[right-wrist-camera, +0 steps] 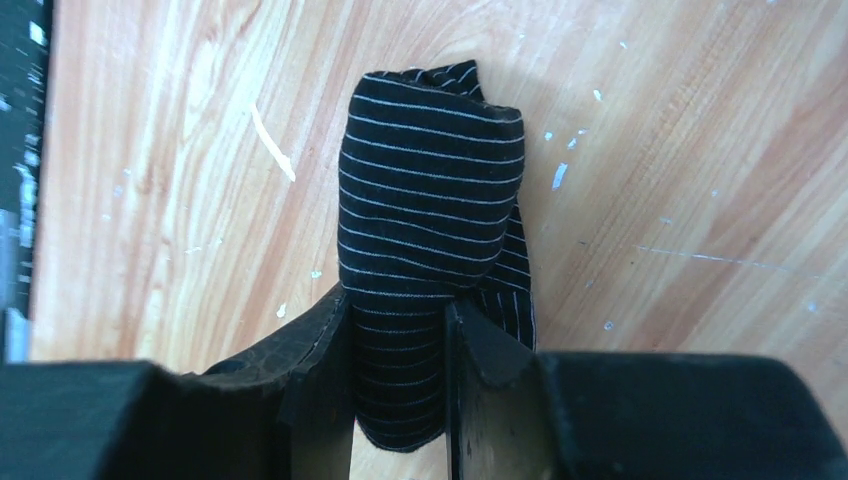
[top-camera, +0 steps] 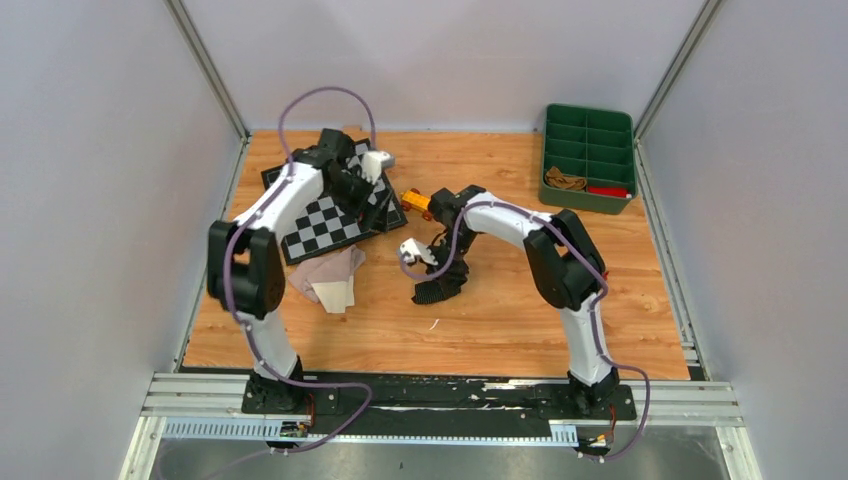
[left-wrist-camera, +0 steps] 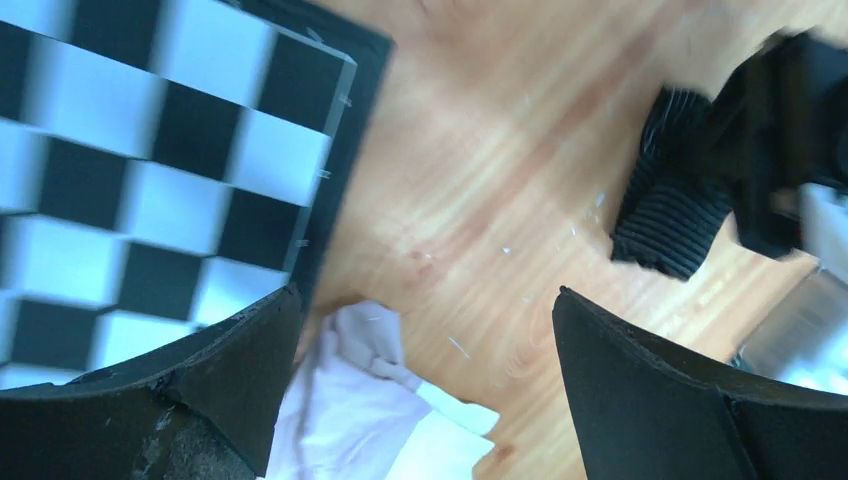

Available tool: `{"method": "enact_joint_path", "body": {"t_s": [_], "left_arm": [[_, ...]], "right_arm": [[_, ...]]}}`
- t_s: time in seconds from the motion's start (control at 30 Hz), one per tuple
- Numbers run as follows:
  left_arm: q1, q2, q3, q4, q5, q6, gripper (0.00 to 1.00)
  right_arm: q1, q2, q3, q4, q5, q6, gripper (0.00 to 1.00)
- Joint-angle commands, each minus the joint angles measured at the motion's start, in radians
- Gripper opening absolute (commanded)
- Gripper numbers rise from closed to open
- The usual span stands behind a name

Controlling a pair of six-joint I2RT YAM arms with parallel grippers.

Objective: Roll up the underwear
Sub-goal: Roll the underwear to the corner of the board.

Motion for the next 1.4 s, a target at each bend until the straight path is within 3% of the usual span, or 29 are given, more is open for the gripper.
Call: {"method": "enact_joint_path", "body": {"t_s": [0.0, 0.1, 0.13, 0.2, 0.27, 0.33, 0.47, 0.57, 0.67, 0.77, 1.03, 1.2, 1.37], "left_arm": [[0.015, -0.359, -0.159, 0.361, -0.035, -0.122, 1.00], [0.013, -0.558, -0.311, 0.605, -0.227, -0.367, 1.00], [0.014, -0.582, -0.304, 0.594, -0.153, -0.337, 0.98], [0.010, -0.582, -0.256, 0.476, 0.074, -0.129, 0.75], [-0.046, -0.605, -0.243, 0.301, 0.044, 0.106, 0.63], [-0.124, -0.706, -0.354, 0.282, -0.052, 0.272, 0.60], [-0.221, -0.955, -0.673, 0.396, -0.045, 0.527, 0.70], [-0.352, -0.999, -0.780, 0.398, -0.074, 0.654, 0.71], [-0.441, -0.951, -0.820, 0.451, -0.014, 0.677, 0.72], [-0.489, -0.864, -0.854, 0.606, 0.040, 0.611, 0.73], [-0.626, -0.582, -0.878, 0.927, -0.075, 0.443, 0.73], [-0.663, -0.456, -0.848, 0.949, -0.143, 0.387, 0.71], [-0.677, -0.397, -0.859, 0.889, -0.205, 0.424, 0.54]], "right_arm": [[-0.034, 0.287, 0.070, -0.291, -0.004, 0.080, 0.05], [-0.055, 0.399, 0.176, -0.360, 0.019, 0.140, 0.06], [-0.060, 0.427, 0.197, -0.369, 0.028, 0.169, 0.05], [-0.069, 0.457, 0.229, -0.382, 0.031, 0.189, 0.06], [-0.071, 0.466, 0.236, -0.379, 0.032, 0.207, 0.05], [-0.070, 0.478, 0.246, -0.378, 0.037, 0.226, 0.05], [-0.071, 0.509, 0.277, -0.378, 0.050, 0.261, 0.05], [-0.071, 0.515, 0.283, -0.378, 0.054, 0.274, 0.06], [-0.071, 0.516, 0.284, -0.373, 0.055, 0.282, 0.06], [-0.070, 0.524, 0.290, -0.372, 0.061, 0.293, 0.05], [-0.070, 0.523, 0.288, -0.367, 0.060, 0.300, 0.05], [-0.071, 0.521, 0.287, -0.368, 0.059, 0.300, 0.05], [-0.072, 0.518, 0.283, -0.362, 0.059, 0.301, 0.05]]}}
